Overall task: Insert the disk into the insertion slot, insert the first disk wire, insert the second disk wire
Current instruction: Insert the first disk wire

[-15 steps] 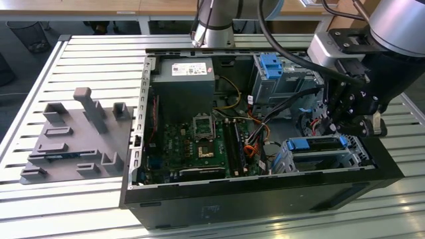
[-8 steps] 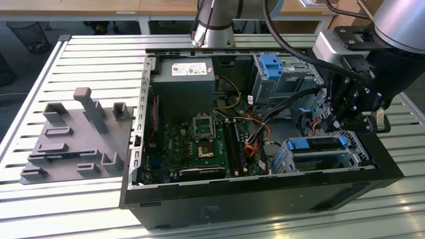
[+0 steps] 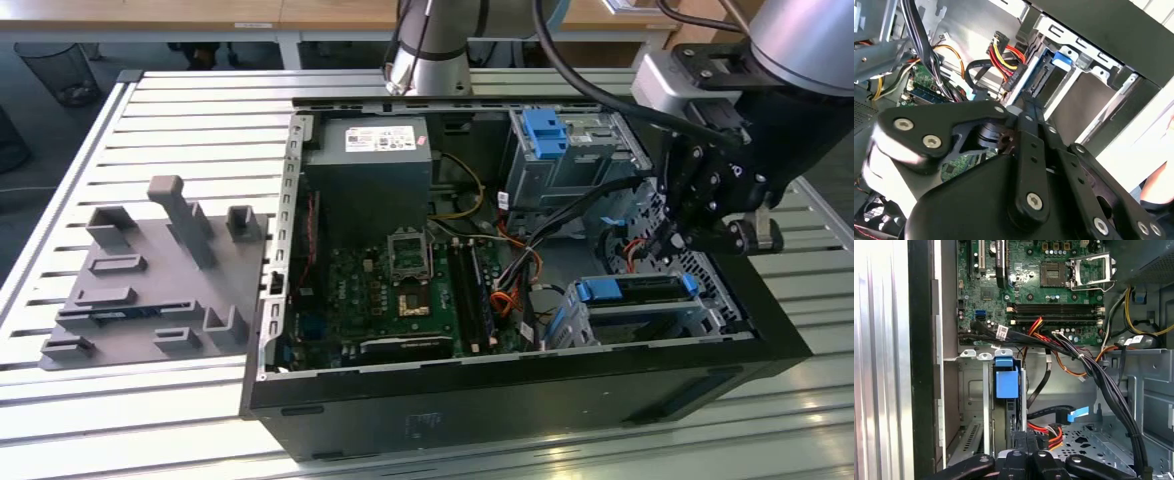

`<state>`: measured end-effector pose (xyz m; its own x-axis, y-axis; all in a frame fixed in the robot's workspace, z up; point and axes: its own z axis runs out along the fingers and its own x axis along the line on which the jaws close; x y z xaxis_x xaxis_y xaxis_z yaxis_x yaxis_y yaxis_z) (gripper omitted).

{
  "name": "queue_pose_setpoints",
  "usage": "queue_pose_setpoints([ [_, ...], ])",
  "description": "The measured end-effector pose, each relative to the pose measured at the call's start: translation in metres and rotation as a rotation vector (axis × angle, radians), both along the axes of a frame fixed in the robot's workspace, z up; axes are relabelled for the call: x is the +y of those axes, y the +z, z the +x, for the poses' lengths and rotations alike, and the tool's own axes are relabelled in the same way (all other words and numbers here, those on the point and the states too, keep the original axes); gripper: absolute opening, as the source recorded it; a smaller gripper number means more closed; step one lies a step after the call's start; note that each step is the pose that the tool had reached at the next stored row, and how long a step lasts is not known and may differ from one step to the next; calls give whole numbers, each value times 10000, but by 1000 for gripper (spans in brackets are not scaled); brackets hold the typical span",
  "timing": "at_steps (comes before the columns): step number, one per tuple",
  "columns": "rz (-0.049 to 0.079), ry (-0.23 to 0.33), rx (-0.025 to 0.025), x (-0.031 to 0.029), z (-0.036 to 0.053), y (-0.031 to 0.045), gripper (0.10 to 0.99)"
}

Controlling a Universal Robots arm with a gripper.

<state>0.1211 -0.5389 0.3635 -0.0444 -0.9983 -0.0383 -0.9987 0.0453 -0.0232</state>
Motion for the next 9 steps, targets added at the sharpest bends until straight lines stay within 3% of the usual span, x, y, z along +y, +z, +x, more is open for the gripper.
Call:
queue_pose_setpoints([
  [2, 0, -65, 0, 20, 4, -1, 231],
  [5, 1, -208, 0, 37, 11, -5, 290],
  [6, 2, -277, 0, 39, 14, -8, 353],
  [9, 0, -489, 0, 48, 25, -18, 353],
])
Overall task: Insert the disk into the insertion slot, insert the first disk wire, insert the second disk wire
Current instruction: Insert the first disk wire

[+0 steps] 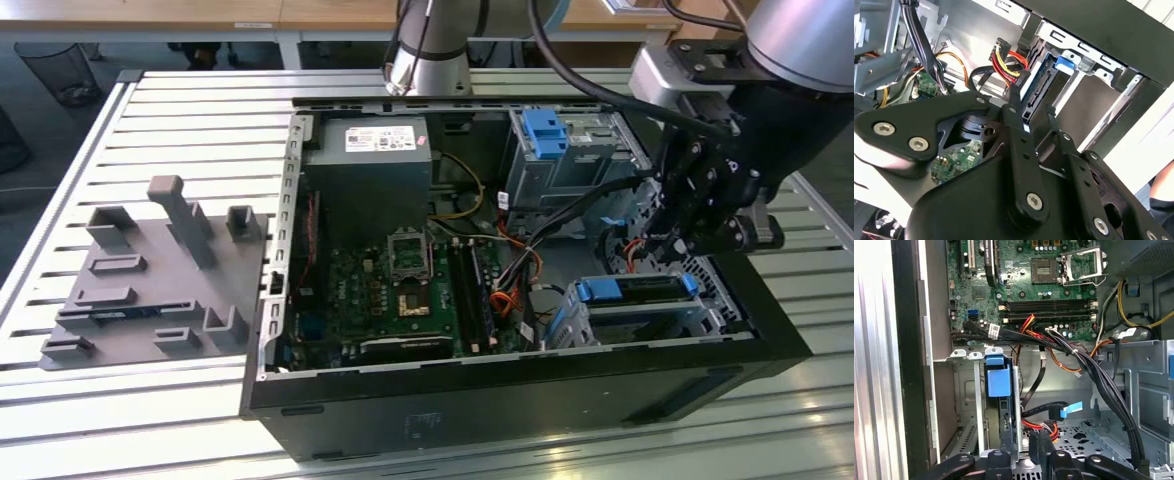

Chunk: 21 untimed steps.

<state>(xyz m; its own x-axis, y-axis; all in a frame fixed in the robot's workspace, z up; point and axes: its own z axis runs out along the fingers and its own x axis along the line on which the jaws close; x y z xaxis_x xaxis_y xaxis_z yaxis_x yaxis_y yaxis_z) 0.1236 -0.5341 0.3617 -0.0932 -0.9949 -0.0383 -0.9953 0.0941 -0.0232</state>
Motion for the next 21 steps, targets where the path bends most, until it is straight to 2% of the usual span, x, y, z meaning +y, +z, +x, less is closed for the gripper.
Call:
queue_pose_setpoints([
  [6, -1, -389, 0, 26, 11, -36, 353],
  [15, -2, -630, 0, 112, 20, -77, 353],
  [21, -94, -1080, -3, 122, 33, -104, 337],
])
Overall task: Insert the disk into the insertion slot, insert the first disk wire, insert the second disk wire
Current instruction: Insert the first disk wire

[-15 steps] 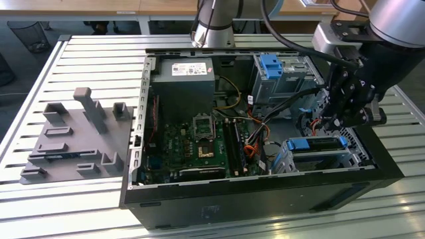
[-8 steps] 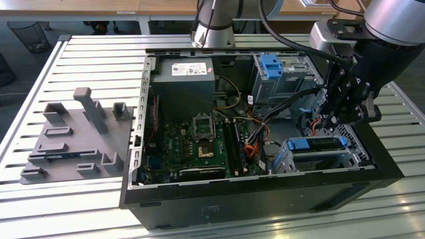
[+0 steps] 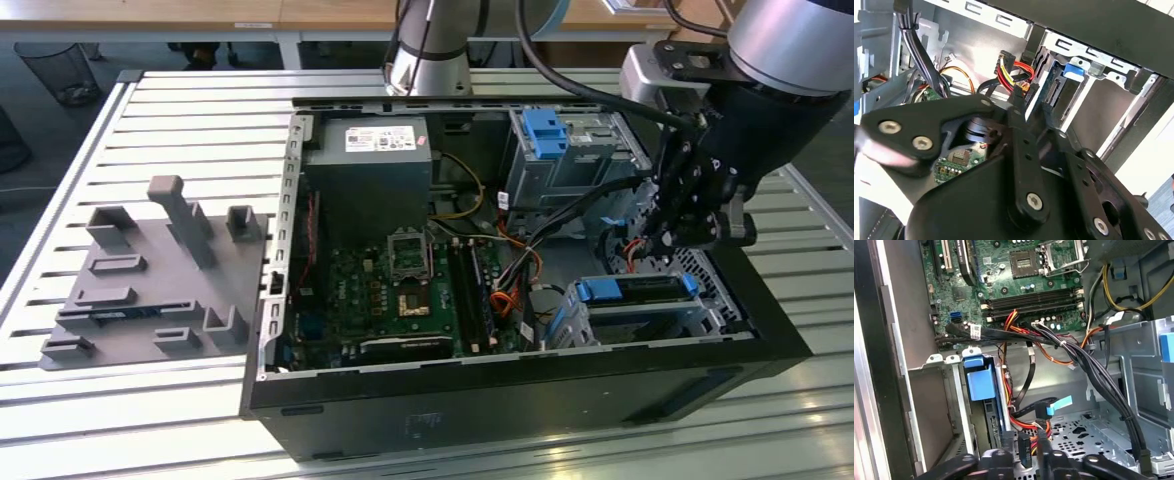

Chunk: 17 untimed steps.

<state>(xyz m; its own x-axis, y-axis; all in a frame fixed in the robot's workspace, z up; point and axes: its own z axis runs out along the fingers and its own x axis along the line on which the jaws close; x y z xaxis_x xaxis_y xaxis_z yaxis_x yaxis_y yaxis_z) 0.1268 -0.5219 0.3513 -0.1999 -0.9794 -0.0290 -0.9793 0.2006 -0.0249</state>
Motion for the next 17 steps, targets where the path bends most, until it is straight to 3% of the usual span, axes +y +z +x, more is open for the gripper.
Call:
queue_pose_setpoints([
  [3, -250, -82, 0, 4, 4, -2, 212],
  [5, -339, -101, 0, 7, 10, -3, 212],
  [13, -341, -180, 2, 28, 16, -13, 212],
  [17, -342, -331, 46, 48, 19, -17, 224],
])
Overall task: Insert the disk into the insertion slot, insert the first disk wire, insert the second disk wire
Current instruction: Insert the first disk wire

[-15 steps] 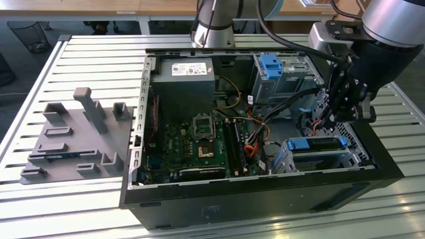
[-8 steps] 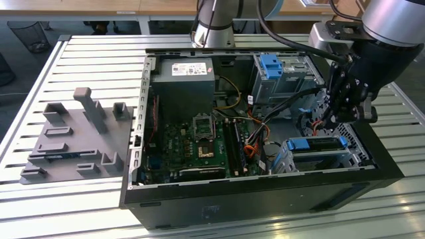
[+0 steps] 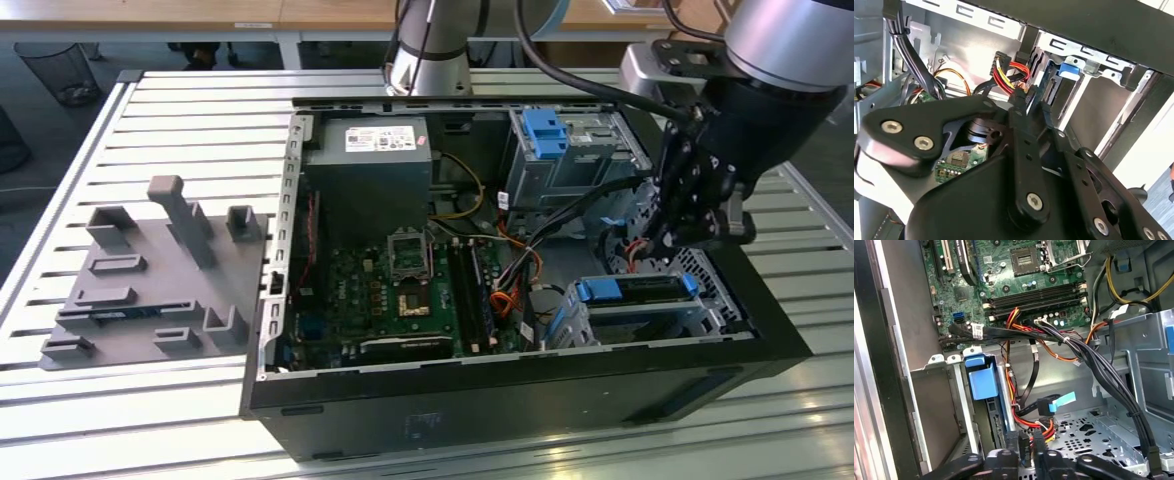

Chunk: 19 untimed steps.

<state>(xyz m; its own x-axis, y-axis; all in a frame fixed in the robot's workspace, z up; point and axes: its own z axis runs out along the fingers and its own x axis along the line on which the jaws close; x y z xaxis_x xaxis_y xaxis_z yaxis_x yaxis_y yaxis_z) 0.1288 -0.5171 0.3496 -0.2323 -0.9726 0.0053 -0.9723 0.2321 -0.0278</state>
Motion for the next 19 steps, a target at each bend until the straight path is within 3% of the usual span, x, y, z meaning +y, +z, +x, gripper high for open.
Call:
queue_pose_setpoints([
  [1, 0, -45, 14, 6, 1, -2, 224],
  [2, 0, -84, 30, 13, 2, -4, 286],
  [5, 1, -180, 65, 28, 7, -11, 286],
  [9, 18, -152, 66, 29, 8, -20, 271],
  [11, 19, 122, 65, 29, 8, -22, 169],
  [19, 15, 1577, 61, 29, 8, -32, 169],
])
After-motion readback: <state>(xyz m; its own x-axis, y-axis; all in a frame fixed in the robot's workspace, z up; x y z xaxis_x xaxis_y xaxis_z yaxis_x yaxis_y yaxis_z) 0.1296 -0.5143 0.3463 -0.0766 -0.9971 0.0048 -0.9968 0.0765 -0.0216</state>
